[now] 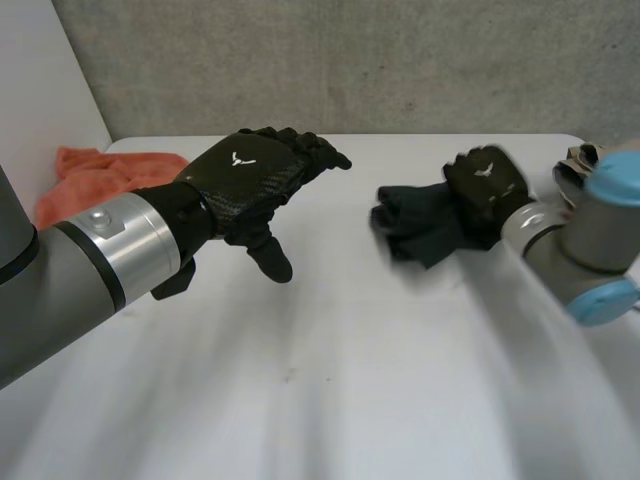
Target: Fold the laundry.
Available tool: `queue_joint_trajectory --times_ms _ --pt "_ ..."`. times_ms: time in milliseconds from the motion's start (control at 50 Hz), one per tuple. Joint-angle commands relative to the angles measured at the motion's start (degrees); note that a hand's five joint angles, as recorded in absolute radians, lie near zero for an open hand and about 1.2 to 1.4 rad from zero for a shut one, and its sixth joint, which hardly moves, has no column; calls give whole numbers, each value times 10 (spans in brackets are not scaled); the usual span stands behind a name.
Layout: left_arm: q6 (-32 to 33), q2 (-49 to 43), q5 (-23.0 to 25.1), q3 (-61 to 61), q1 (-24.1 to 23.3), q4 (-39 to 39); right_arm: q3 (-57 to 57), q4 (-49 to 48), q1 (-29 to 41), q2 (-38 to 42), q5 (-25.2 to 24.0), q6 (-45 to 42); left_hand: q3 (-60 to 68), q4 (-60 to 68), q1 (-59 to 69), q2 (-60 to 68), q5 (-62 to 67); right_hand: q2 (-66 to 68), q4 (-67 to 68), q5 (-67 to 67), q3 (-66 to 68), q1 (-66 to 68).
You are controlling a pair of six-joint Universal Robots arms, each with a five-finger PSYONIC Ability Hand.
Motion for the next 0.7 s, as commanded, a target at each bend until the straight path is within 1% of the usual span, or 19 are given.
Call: queue_joint_trajectory --times_ms 20,120,140,180,200,300,340,360,500,600,700 --pt "-2 0 0 1 -2 1 -89 -29 -87 -6 -133 21 -14 -12 -15 -11 -19 132 120 183 132 276" --pt "-3 1 -1 2 -6 2 -164 -62 -134 4 -143 84 -14 -12 -15 -11 -19 132 120 183 132 276" --pt "-5 1 -1 4 -6 2 -188 -88 -155 11 -147 121 -14 -12 -15 -11 -19 132 120 183 132 276" --pt "-10 1 -1 6 -7 2 -205 -115 -176 18 -152 162 -14 -12 -15 -11 -19 132 120 183 132 276" --pt "-11 1 -1 6 -7 2 -223 -144 -192 27 -159 202 -14 -12 -15 -11 -19 132 120 183 132 276" --pt "-28 9 -2 12 -8 3 -263 -218 -232 58 -192 287 -10 -9 -11 -7 -16 132 120 183 132 276" --pt "-31 11 -2 14 -8 3 -272 -235 -248 67 -204 299 -10 -9 -11 -7 -16 132 120 183 132 276" --pt "-32 11 -3 17 -8 3 -279 -249 -260 77 -218 307 -10 -9 -11 -7 -16 132 120 183 132 276" --pt "-34 11 -6 20 -11 3 -322 -263 -300 139 -248 318 -7 -6 -8 -4 -12 132 120 183 132 276" --pt "-46 10 -8 19 -17 4 -323 -276 -328 209 -293 301 -5 -4 -6 -2 -10 132 120 183 132 276" --pt "-66 9 -8 16 -23 4 -318 -278 -364 245 -314 272 -4 -2 -5 0 -9 132 120 183 132 276"
